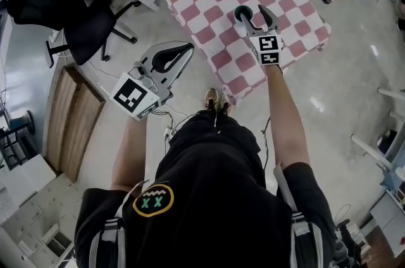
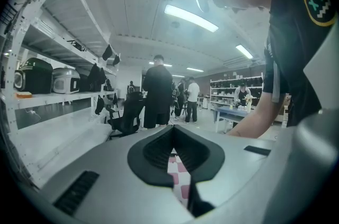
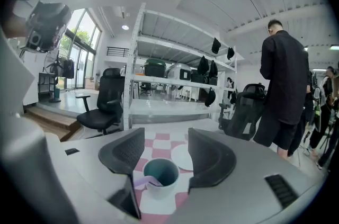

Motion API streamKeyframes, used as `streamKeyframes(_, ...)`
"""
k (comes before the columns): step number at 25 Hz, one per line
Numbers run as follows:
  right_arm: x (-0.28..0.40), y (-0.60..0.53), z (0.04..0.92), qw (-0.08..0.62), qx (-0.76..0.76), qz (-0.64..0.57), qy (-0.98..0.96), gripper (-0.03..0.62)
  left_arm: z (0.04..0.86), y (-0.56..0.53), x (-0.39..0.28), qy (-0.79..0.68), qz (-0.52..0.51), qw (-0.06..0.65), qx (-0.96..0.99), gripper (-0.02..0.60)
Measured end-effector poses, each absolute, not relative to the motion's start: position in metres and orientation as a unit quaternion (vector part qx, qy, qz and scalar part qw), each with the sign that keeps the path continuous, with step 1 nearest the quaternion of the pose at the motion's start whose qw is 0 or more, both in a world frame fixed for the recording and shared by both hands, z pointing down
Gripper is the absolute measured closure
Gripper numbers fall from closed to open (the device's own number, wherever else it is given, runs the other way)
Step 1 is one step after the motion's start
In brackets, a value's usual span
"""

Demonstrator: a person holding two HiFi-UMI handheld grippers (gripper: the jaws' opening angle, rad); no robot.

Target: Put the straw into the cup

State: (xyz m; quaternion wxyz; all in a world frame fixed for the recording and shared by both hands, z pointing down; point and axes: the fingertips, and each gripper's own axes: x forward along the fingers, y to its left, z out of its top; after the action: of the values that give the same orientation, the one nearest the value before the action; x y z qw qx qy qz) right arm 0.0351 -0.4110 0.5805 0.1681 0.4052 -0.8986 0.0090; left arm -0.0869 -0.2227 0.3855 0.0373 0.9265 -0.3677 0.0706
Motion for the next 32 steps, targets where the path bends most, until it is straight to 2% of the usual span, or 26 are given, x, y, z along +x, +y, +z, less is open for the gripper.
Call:
streamKeyframes(17, 0.053, -0.297, 0.427, 0.083, 0.369, -0.096, -0.921, 0.313, 0.365, -0.201, -0.051, -0.321, 0.038, 0.012, 0.946, 0.563)
streamKeyframes(22, 0.053, -0.254, 0.392, 0.038, 0.351, -0.117, -0.928, 0.317, 0.361, -0.194, -0.044, -0.314, 0.033, 0.009, 0.949, 0.563)
streamKeyframes(25, 0.053, -0.23, 0.386, 0.032, 0.344, -0.113, -0.932, 0.347, 0.36, -0.189, -0.039, -0.31, 0.03, 0.008, 0.95, 0.563)
streamKeyframes(32, 0.053, -0.192, 0.372, 0.018, 0.339, -0.091, -0.936, 0.511, 0.359, -0.184, -0.031, -0.304, 0.028, 0.007, 0.952, 0.563)
